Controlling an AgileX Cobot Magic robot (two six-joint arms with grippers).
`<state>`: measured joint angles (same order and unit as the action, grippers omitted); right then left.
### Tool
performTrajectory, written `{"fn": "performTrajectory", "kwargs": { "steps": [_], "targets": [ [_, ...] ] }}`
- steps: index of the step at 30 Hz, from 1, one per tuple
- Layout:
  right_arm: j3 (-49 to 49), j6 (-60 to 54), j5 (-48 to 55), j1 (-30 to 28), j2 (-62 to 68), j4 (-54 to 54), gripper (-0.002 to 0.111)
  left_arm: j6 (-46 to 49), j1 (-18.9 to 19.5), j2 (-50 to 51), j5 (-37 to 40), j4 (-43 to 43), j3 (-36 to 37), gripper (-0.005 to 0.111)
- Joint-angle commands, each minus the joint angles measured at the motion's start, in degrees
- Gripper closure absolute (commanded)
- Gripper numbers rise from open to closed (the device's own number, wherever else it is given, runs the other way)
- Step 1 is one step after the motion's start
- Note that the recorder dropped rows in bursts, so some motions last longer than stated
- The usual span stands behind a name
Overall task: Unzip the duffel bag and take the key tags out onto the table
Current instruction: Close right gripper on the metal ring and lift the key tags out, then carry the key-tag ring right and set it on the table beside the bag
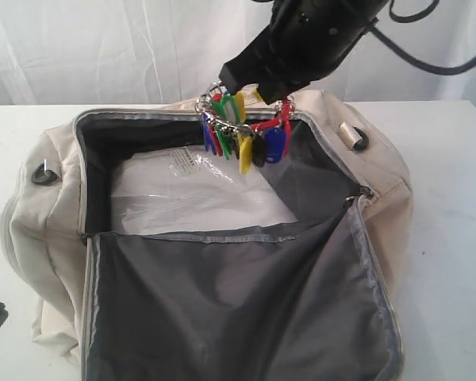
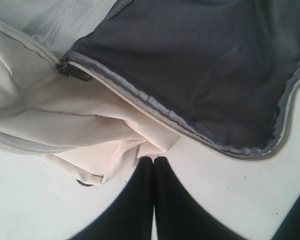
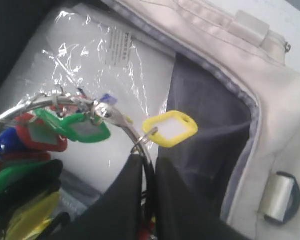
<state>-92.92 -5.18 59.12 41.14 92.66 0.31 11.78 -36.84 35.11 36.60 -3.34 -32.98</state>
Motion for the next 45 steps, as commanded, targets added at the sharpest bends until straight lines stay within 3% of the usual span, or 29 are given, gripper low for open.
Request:
{"fn": "performTrajectory", "kwargs": {
  "steps": [1, 12, 21, 26, 32, 36, 42, 45],
  "targets": [
    [2.8, 0.5, 4.0, 0.0, -6.1, -0.3, 0.108, 0.2, 0.2, -0.4, -0.1, -0.7, 0.3, 0.107],
    [13.9, 3.2, 9.8, 0.0, -21.5, -4.7, 0.108, 0.2, 0.2, -0.4, -0.1, -0.7, 0.3, 0.107],
    [28.4, 12.9, 10.3, -0.3, -32.5, -11.6, 0.108, 0.2, 0.2, -0.4, -0.1, -2.4, 0.3, 0.107],
    [37.1, 14.5, 9.9, -4.1, -34.5, -16.7, 0.108, 0.1, 0.2, -0.4, -0.1, -2.6, 0.3, 0.107],
    [47.4, 14.2, 2.8, -13.9, -34.0, -18.4, 0.108, 0.1, 0.2, -0.4, -0.1, -2.6, 0.3, 0.107],
    [54.9, 13.8, -8.0, -18.6, -29.4, -18.1, 0.108, 0.1, 0.2, -0.4, -0.1, -2.6, 0.3, 0.107],
    [56.2, 14.4, -26.7, -19.0, -13.1, -14.2, 0.108, 0.2, 0.2, -0.4, -0.1, -2.6, 0.3, 0.107],
    [52.3, 14.2, -30.9, -19.0, -3.5, -10.0, 0.108, 0.2, 0.2, -0.4, -0.7, -2.6, 0.3, 0.107]
  ]
}}
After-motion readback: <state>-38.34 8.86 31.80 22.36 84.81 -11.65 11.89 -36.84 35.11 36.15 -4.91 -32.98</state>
